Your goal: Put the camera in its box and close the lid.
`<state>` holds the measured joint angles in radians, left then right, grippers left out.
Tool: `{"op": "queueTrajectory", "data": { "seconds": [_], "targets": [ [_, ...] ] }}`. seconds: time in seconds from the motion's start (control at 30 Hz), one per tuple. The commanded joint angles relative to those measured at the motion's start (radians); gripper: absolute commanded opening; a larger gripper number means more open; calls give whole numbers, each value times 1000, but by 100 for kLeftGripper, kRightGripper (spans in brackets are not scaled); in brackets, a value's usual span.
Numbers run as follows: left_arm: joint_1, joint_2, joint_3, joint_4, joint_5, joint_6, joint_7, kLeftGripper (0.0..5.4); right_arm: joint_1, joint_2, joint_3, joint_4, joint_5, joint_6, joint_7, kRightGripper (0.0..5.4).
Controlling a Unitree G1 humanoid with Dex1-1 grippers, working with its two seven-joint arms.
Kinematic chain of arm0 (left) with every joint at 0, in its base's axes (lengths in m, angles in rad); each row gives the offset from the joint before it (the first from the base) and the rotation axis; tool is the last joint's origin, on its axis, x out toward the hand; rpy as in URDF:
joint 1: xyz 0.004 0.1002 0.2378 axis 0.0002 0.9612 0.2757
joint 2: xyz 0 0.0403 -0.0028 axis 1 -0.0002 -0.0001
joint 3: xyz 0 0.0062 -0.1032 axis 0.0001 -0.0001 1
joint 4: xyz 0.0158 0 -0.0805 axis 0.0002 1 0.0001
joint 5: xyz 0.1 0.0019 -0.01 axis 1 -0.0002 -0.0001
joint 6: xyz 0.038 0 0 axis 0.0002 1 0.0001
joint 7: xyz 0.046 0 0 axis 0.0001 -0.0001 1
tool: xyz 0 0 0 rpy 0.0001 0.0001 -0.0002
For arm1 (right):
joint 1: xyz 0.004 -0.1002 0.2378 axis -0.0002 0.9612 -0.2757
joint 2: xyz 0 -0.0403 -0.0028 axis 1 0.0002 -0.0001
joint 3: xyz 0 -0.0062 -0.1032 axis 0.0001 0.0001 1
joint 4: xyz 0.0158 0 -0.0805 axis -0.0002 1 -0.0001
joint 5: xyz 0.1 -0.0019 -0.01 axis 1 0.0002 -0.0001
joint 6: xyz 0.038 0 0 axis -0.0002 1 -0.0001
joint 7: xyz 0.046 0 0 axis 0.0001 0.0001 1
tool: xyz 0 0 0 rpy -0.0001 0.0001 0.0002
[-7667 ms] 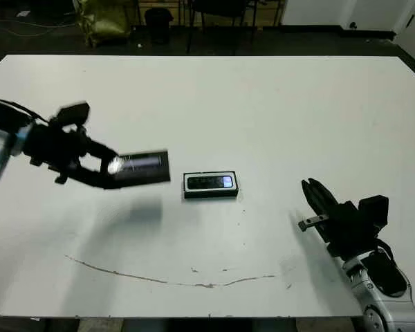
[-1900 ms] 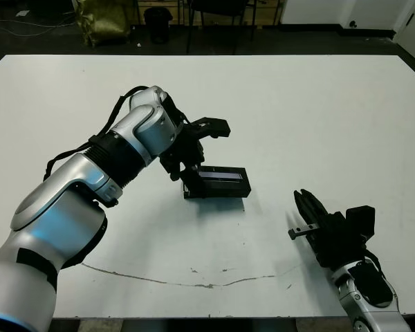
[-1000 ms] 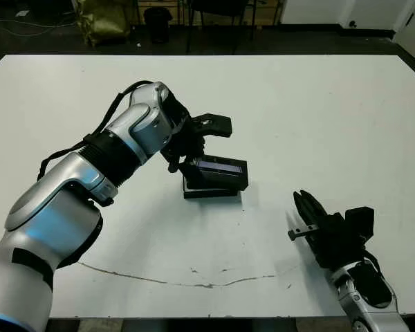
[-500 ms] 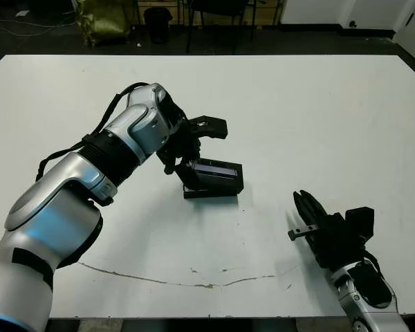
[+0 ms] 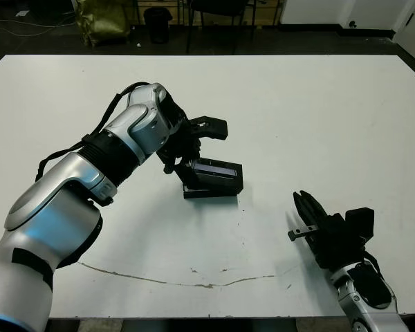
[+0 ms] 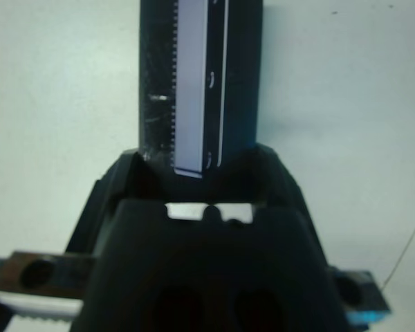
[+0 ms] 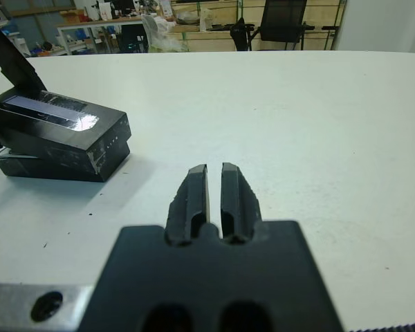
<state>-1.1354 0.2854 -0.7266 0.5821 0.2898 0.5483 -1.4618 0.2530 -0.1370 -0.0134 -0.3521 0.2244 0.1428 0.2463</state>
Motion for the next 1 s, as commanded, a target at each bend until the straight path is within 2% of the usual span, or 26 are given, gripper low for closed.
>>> {"op": "queueTrajectory", "data": {
  "seconds": [0.03, 0.17, 0.33, 0.83, 1.0],
  "targets": [
    [12, 6, -11, 36, 23, 9, 3, 230, 12, 2, -4, 13, 7, 6, 1, 0],
    [18, -3, -11, 54, 24, 8, 12, 230, 14, -4, -3, 7, 1, 9, 1, 0],
    [25, -7, -27, 75, 31, -16, 4, 230, 14, -3, -9, 32, 3, -31, 17, 0],
    [55, -8, -32, 126, 28, -25, -15, 229, 18, -1, -9, 29, 25, -15, 21, 0],
    [62, -11, -27, 119, 29, 12, -7, 229, 21, -2, -6, 28, 21, -17, 16, 0]
  ]
}}
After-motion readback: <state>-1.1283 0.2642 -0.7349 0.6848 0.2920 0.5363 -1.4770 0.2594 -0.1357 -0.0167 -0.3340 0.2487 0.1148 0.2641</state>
